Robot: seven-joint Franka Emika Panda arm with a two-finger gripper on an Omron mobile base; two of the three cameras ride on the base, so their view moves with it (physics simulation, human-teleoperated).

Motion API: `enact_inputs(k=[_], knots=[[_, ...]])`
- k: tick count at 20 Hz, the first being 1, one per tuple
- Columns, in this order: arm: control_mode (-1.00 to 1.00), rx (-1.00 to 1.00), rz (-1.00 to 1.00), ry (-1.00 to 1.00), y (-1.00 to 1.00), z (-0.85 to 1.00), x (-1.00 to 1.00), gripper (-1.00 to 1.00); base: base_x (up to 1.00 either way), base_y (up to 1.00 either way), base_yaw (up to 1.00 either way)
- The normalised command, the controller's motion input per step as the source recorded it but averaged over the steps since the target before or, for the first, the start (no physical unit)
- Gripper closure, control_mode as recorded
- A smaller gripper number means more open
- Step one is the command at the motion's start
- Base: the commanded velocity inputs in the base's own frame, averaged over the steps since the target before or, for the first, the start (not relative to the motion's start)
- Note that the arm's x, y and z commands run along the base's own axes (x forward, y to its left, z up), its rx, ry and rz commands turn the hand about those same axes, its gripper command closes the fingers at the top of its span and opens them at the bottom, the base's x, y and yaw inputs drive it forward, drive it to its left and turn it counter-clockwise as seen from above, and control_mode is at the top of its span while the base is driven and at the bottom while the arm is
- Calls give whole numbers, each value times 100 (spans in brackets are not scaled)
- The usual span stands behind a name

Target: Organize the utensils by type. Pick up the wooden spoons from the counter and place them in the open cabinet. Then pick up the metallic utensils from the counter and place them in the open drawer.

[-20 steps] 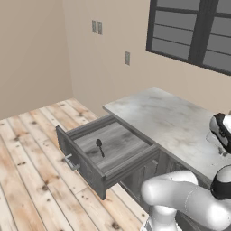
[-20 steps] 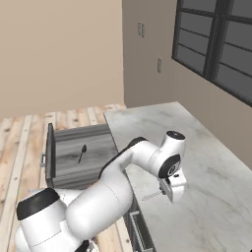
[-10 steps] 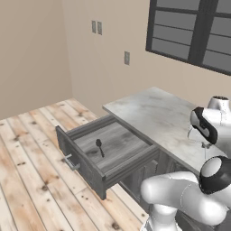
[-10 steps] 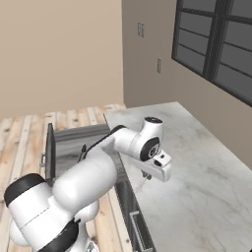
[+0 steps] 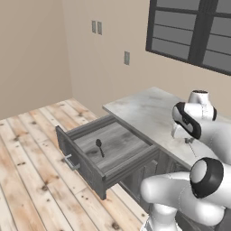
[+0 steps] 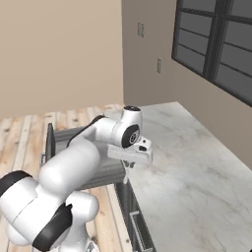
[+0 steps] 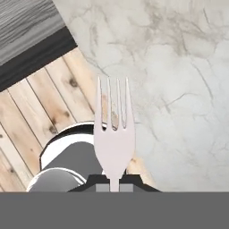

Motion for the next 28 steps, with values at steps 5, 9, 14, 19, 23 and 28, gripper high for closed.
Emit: enact_inputs(k=[5,9,14,19,23,28], knots=[[-100,0,24,-6,77,4,20,100,0,0,0],[-100,0,14,-3,79,7,22,100,0,0,0],[-100,0,4,0,83,3,30,100,0,0,0],[-100,0,0,0,81,0,52,100,0,0,0],[-100,0,0,1,72,-13,68,100,0,0,0],[-100,0,-10,1,54,-22,71,100,0,0,0]])
